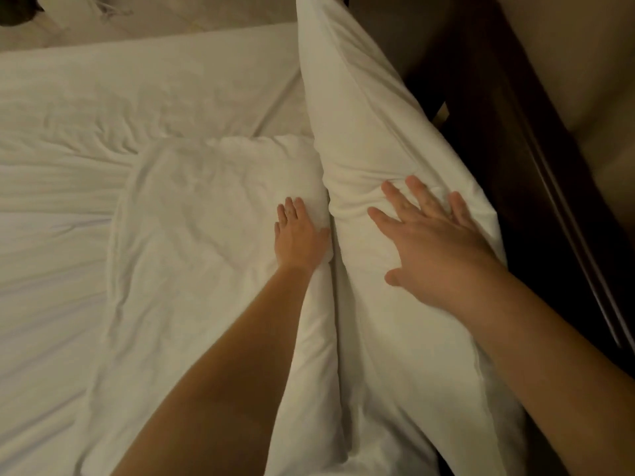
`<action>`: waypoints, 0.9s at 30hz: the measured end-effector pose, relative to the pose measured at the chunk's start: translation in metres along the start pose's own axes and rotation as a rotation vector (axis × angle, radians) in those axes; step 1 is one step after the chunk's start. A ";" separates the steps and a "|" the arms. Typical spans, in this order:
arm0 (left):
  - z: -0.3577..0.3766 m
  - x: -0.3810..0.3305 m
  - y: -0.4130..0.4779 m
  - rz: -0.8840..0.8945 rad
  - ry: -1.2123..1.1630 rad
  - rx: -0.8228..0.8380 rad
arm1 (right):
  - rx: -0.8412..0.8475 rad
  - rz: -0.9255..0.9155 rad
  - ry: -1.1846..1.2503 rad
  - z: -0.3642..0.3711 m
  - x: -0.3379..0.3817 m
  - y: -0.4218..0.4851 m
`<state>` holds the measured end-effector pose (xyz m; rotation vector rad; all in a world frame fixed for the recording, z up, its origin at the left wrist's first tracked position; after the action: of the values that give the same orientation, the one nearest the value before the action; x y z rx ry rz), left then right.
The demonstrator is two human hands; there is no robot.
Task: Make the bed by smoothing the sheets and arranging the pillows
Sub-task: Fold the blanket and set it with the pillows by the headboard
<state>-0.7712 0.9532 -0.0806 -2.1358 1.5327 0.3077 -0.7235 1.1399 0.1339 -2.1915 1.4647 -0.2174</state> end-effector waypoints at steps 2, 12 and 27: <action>0.010 -0.001 0.025 -0.091 0.040 0.060 | 0.023 0.018 0.016 0.000 -0.005 0.002; 0.031 0.027 0.091 -0.527 0.117 0.040 | 0.254 0.029 0.025 -0.005 -0.025 0.006; -0.086 -0.052 0.097 -0.107 -0.041 -0.209 | 0.273 -0.006 0.042 -0.010 -0.020 0.004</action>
<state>-0.8881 0.9282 -0.0083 -2.3468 1.4112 0.4899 -0.7387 1.1536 0.1438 -1.9821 1.3622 -0.4401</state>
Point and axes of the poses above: each hand's wrist, its own y-axis towards the middle knuckle, its own z-axis out of the palm, x = y × z, the point moved 4 cm from there along y, towards the middle knuckle, and after that the axes turned 5 degrees about -y, right-handed, at the moved point
